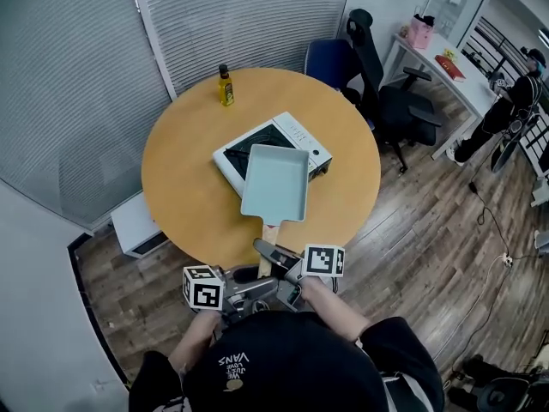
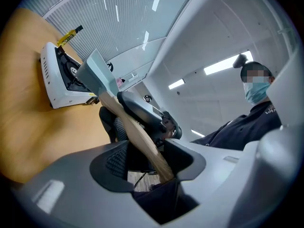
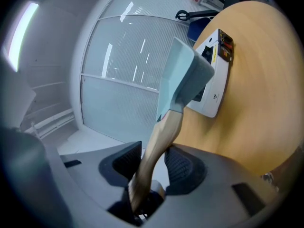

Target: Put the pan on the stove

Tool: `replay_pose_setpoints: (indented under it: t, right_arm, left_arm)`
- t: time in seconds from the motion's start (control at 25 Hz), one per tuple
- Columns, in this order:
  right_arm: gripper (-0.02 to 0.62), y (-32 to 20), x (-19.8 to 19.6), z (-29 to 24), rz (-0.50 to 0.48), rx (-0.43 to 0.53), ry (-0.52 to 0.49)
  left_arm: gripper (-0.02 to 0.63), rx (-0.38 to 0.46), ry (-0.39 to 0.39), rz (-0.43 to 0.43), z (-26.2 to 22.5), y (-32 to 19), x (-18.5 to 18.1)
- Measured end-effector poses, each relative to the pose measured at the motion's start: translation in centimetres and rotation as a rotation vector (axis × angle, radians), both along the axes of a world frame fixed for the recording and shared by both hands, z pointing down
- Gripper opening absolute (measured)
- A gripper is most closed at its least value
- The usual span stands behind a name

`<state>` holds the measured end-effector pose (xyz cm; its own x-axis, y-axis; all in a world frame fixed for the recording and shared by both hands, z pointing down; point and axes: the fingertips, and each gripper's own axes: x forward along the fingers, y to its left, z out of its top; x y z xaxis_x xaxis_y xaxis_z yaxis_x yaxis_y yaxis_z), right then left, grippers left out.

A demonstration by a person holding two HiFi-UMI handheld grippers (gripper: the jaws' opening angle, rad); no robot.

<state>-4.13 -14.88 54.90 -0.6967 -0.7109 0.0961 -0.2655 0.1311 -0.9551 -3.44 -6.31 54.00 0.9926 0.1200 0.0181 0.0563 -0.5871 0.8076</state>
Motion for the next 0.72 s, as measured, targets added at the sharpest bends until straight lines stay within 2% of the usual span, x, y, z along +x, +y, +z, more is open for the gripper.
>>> replay_pose_setpoints:
  t: [0.24,0.44,0.72]
  right_arm:
    - [0.14,-2.4,0.9,1.2,-0.056,-0.02,-0.002]
    - [0.14,-5.4,2.6,2.2,-0.153,-0.039,0.026]
    - [0.14,-9.1,5.2,3.6,-0.277,-0.061,0.035]
  left_arm:
    - [0.198,-0.014,-0.009,-0.046,1.0,-2.4,1.4]
    - [0.199,-0.03,0.008,-0.138,1.9,-5.5,3.9]
    - [0.199,-0.058,-0.007,-0.25,3.0,-9.5,7.5]
